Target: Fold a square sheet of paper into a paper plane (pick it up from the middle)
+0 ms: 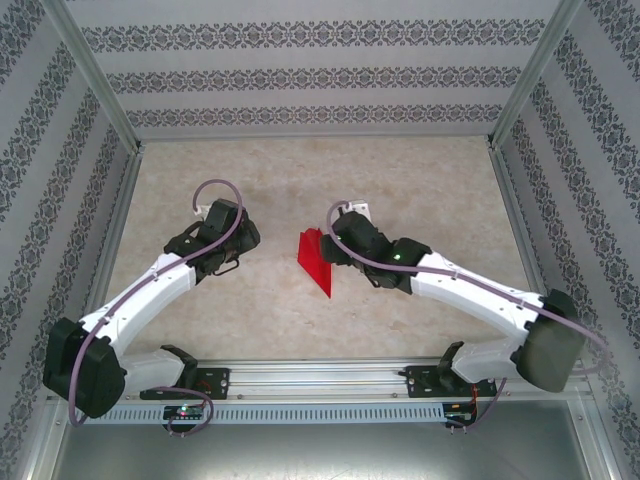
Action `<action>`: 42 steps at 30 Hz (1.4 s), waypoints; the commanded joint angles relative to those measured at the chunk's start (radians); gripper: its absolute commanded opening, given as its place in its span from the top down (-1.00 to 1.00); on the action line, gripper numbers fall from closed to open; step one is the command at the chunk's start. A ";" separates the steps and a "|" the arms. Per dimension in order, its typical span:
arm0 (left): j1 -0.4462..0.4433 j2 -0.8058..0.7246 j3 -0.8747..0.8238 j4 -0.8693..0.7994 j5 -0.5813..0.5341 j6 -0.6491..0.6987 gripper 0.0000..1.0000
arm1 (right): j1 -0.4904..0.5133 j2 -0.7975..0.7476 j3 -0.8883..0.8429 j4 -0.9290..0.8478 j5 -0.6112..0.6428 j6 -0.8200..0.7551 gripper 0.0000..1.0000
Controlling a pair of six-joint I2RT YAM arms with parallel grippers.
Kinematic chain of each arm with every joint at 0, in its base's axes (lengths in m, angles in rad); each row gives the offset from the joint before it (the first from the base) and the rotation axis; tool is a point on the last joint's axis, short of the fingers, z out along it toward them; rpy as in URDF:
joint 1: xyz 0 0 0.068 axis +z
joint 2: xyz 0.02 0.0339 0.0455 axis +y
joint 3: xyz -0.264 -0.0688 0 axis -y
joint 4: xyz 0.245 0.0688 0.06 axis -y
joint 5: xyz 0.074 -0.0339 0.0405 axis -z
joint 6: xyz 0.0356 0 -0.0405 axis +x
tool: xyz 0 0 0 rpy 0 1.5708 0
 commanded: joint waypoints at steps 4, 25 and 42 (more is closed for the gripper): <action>0.016 -0.075 -0.002 -0.031 -0.155 0.080 -0.53 | -0.085 -0.192 -0.097 0.016 0.283 -0.107 -0.71; 0.210 -0.131 -0.137 0.073 -0.540 0.331 -1.00 | -0.641 -0.167 -0.456 0.450 0.140 -0.461 -0.95; 0.275 0.106 -0.448 0.895 -0.371 0.631 -1.00 | -0.734 0.075 -0.616 1.172 -0.247 -0.641 -0.95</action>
